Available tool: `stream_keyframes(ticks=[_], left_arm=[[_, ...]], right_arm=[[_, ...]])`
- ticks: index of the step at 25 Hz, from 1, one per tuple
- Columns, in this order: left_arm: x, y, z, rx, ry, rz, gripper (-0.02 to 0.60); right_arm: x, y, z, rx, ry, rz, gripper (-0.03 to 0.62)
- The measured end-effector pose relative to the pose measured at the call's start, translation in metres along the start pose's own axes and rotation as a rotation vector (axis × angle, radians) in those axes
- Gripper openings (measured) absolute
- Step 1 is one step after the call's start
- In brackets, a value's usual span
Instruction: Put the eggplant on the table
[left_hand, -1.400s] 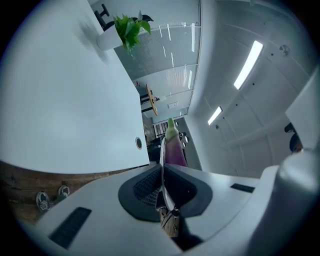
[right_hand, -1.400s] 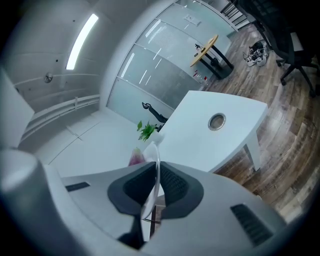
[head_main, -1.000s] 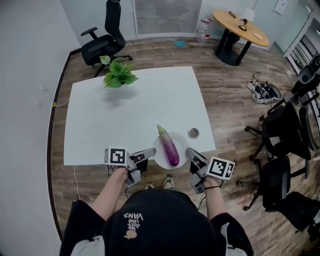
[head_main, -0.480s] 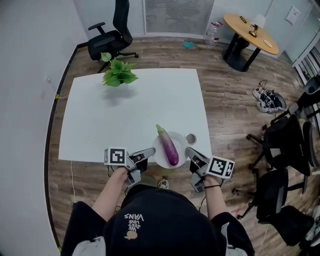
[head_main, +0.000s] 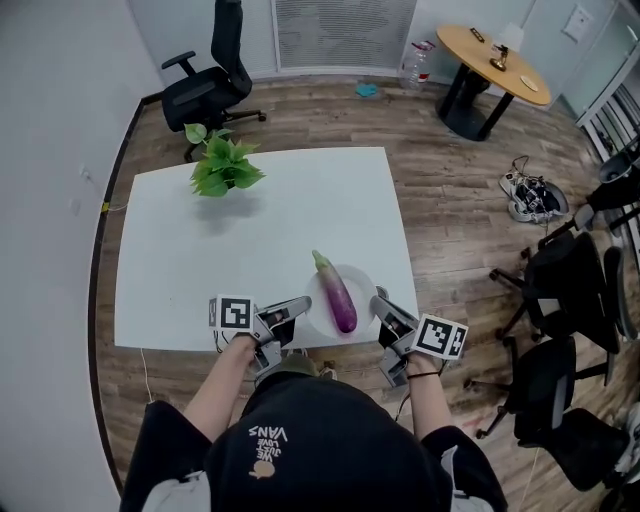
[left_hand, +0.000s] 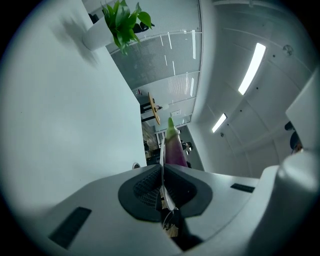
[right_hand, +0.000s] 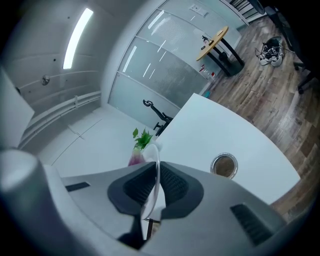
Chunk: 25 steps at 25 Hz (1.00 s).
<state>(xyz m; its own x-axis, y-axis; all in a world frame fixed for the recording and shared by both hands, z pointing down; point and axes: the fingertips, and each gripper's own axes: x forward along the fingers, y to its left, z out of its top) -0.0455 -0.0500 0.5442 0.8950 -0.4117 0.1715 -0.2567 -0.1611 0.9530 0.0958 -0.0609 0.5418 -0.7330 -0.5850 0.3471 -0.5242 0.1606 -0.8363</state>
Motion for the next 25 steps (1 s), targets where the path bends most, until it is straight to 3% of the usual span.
stream_keyframes(ticks=[12,25], left_arm=[[0.001,0.009,0.058,0.016,0.056,-0.007,0.023],[0.016,0.021,0.081,0.016,0.096,-0.01,0.024]], right_arm=[[0.041,0.006,0.028,0.029,-0.054,-0.036,0.035],[0.06,-0.002,0.045,0.038,-0.076,-0.029,0.035]])
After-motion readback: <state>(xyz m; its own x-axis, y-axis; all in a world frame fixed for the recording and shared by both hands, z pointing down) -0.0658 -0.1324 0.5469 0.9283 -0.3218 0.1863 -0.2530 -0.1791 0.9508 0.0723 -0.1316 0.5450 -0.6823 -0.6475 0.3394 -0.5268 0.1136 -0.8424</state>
